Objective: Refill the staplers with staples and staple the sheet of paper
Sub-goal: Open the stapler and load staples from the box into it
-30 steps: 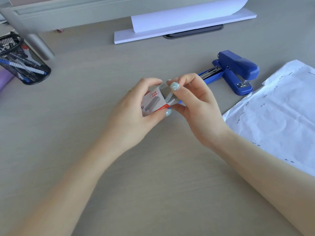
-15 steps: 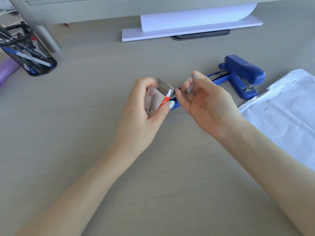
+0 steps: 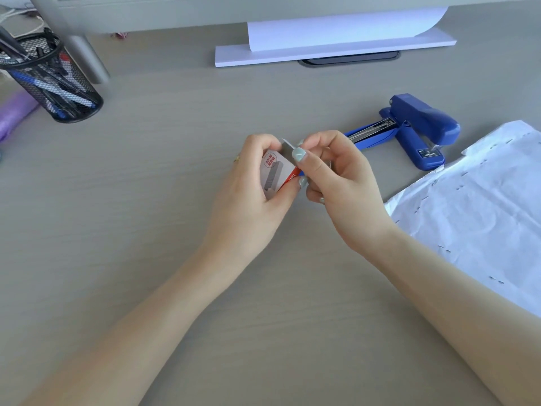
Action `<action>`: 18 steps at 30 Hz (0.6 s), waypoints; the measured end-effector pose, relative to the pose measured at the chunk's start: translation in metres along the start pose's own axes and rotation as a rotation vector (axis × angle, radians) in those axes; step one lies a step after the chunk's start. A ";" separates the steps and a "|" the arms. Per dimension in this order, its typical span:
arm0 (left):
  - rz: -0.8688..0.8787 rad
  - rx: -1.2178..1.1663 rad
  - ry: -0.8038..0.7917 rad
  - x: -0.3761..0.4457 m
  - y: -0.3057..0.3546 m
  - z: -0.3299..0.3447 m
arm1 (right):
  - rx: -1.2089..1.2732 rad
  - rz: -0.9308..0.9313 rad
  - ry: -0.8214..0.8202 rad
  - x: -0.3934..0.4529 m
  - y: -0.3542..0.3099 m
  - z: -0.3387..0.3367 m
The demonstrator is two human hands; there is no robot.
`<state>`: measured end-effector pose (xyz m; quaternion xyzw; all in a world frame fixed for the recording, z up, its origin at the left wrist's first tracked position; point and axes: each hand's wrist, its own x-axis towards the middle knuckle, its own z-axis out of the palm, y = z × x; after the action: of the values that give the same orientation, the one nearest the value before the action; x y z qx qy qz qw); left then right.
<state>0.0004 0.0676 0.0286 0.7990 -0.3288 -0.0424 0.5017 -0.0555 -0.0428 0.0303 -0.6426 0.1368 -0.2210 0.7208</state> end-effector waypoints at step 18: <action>0.090 0.146 0.048 -0.001 0.000 -0.001 | 0.044 0.064 0.002 -0.001 0.000 0.003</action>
<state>0.0004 0.0691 0.0287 0.8187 -0.3545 0.0234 0.4511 -0.0550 -0.0400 0.0306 -0.6215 0.1532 -0.2016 0.7414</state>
